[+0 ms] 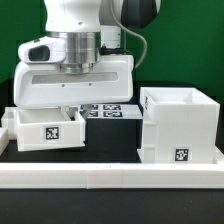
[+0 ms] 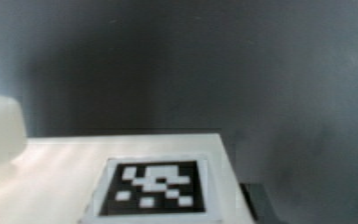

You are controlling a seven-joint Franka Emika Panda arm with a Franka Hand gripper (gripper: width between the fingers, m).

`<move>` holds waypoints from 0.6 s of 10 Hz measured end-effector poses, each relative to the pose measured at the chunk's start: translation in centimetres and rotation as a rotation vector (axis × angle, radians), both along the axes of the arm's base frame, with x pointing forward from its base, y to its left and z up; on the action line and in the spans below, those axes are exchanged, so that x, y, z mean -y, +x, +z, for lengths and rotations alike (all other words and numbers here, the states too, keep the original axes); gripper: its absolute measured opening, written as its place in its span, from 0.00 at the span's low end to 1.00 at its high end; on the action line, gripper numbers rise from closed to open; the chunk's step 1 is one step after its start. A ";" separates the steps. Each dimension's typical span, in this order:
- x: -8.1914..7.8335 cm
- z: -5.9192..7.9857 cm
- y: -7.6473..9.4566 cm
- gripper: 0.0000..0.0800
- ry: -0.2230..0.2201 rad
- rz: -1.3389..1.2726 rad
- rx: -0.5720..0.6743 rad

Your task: Assemble drawer

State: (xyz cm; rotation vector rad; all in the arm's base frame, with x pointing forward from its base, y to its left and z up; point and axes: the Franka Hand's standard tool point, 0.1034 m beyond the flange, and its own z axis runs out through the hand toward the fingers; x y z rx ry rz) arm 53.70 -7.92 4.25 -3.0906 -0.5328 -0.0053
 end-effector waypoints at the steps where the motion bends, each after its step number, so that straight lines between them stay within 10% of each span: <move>1: 0.3 0.0 -0.2 0.05 0.002 0.119 -0.006; 6: 0.7 -0.2 -1.1 0.05 -0.007 0.344 -0.007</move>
Offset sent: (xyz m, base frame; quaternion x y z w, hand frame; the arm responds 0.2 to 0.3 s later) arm 0.0000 0.0000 0.0000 0.0000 0.0000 -0.1938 0.9810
